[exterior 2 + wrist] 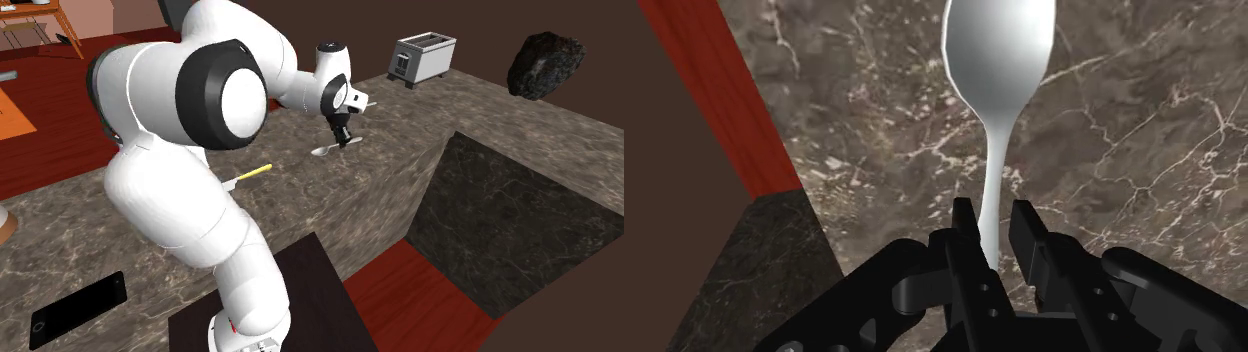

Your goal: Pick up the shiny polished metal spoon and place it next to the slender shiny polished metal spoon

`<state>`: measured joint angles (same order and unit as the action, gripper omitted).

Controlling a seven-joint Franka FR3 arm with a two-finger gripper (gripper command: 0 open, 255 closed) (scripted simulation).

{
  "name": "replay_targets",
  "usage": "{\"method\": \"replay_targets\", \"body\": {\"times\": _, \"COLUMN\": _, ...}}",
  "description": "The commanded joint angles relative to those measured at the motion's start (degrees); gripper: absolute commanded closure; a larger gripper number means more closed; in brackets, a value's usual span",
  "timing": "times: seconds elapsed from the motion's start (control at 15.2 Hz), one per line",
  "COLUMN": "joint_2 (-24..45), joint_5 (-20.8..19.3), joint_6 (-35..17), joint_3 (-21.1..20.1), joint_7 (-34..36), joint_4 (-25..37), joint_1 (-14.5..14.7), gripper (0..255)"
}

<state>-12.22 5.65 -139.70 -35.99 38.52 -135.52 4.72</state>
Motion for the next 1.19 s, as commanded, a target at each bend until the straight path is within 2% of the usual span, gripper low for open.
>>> {"method": "replay_targets", "body": {"times": 0.0, "joint_2": 5.6, "joint_5": -4.8, "joint_6": 0.5, "joint_3": -1.9, "joint_7": 3.5, "joint_4": 5.3, "joint_1": -1.8, "gripper": 255}}
{"method": "replay_targets", "body": {"times": 0.2, "joint_2": 13.9, "joint_5": -12.5, "joint_6": 2.1, "joint_3": -3.3, "joint_7": 8.7, "joint_4": 13.2, "joint_1": -2.6, "gripper": 255}}
{"method": "replay_targets", "body": {"times": 0.4, "joint_2": 22.2, "joint_5": -19.6, "joint_6": 4.8, "joint_3": -3.0, "joint_7": 13.2, "joint_4": 21.9, "joint_1": -1.0, "gripper": 255}}
{"method": "replay_targets", "body": {"times": 0.73, "joint_2": 35.2, "joint_5": -27.8, "joint_6": 11.0, "joint_3": -0.3, "joint_7": 17.0, "joint_4": 38.2, "joint_1": 4.9, "gripper": 255}}
{"method": "replay_targets", "body": {"times": 1.12, "joint_2": 51.5, "joint_5": -33.0, "joint_6": 21.0, "joint_3": 3.4, "joint_7": 16.4, "joint_4": 63.6, "joint_1": 14.2, "gripper": 255}}
